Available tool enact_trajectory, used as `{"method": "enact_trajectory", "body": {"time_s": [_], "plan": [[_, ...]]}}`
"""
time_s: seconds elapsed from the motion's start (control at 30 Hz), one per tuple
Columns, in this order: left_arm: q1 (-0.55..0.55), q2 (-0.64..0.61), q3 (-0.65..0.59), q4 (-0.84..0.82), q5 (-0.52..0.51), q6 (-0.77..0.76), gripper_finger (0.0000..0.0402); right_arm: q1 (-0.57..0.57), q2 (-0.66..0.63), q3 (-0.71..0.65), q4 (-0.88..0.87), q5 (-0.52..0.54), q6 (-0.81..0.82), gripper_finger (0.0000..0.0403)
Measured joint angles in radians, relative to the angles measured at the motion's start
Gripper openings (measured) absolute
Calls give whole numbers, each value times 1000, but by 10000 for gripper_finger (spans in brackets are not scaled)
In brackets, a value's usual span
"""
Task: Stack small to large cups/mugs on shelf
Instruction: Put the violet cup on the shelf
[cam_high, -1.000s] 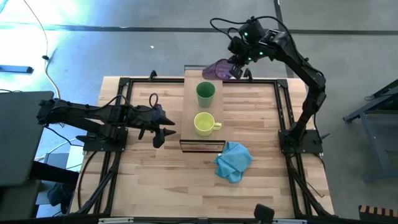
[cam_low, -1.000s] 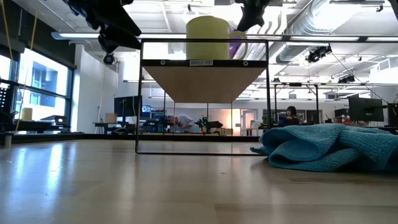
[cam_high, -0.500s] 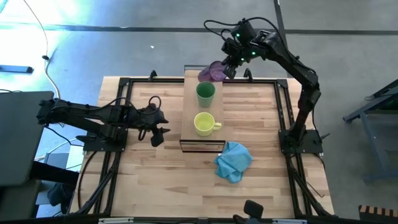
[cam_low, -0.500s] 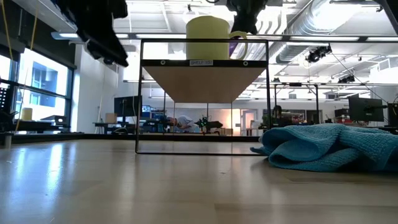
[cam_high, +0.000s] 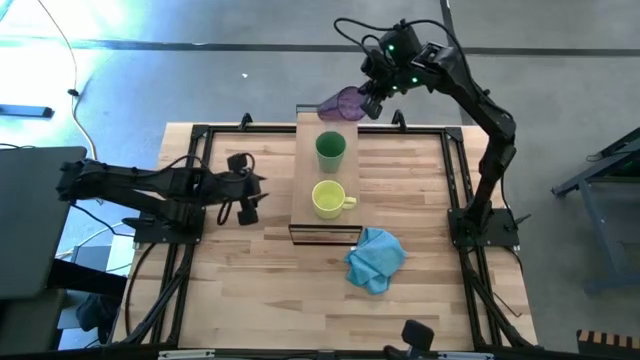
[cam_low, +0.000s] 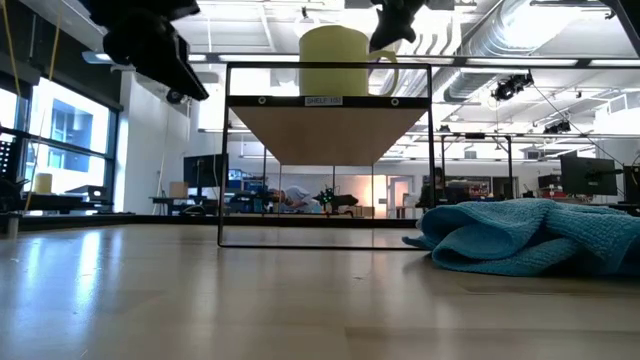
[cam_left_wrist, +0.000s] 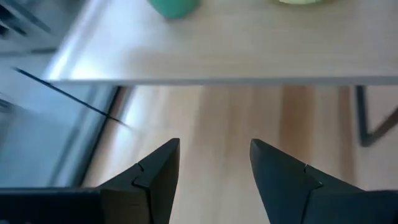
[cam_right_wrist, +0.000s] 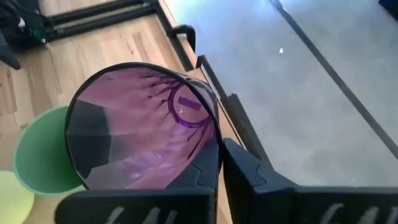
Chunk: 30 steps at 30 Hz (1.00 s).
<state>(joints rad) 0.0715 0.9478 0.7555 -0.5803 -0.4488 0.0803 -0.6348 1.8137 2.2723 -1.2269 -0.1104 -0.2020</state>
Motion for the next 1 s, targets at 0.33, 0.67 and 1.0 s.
{"method": "enact_trajectory", "body": {"time_s": [0.33,0.67,1.0], "plan": [[0,-154,0,63,-210,65,184,-33,-15,83,-67,-114,188,0],[1,-239,0,63,-218,48,184,15,-27,83,-154,-126,225,0],[1,-237,0,55,-218,20,184,-10,15,82,-105,-99,228,0]]}}
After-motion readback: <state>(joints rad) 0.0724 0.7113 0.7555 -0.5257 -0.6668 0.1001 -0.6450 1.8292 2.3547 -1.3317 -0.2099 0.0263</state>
